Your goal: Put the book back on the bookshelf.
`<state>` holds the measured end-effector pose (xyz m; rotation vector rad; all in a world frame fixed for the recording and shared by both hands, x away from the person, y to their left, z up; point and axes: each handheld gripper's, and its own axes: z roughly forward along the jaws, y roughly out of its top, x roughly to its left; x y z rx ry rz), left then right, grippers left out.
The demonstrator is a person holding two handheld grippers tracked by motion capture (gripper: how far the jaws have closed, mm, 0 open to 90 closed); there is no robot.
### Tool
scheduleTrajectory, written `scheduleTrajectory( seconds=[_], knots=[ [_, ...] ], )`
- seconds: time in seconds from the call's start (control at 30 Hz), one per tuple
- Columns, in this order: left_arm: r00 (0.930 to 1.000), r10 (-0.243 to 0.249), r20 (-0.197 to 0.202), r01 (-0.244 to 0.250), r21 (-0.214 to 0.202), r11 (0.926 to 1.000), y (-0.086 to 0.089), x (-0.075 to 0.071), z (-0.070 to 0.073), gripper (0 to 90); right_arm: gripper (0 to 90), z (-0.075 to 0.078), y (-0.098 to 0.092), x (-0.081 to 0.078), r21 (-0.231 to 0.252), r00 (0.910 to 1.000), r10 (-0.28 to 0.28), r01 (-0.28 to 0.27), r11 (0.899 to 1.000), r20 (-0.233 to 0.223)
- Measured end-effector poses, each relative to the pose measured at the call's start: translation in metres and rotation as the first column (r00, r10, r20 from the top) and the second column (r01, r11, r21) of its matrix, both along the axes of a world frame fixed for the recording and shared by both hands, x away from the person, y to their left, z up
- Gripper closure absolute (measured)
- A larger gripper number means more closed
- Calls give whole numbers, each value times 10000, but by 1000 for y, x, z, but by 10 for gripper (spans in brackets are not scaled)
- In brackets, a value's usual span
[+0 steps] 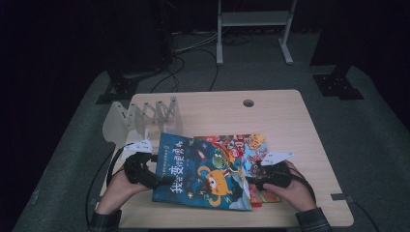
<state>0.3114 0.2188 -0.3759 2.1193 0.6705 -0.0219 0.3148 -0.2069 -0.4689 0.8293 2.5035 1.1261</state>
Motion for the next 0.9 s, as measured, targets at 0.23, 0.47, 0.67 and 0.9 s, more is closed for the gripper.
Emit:
scheduleTrajectory(
  seconds=[0.23, 0.47, 0.67, 0.9],
  knots=[
    [9998, -65, 200, 58, 346, 9994, -5, 11, 20, 0, 252, 0, 7, -5, 47, 9993, 364, -364, 9993, 16],
    [10000, -58, 55, 56, 459, 9989, -6, 26, 38, 62, 253, 1, 17, -11, -73, 9982, 588, -587, 9982, 129],
    [9999, 121, -99, -114, 652, 9978, -7, 38, 50, 164, 257, 3, 25, -17, -255, 9984, 526, -521, 9983, 207],
    [9985, 547, -15, -543, 1058, 9929, -7, 48, 57, 324, 264, 2, 30, -20, -119, 9985, 502, -500, 9987, 198]
  ],
)
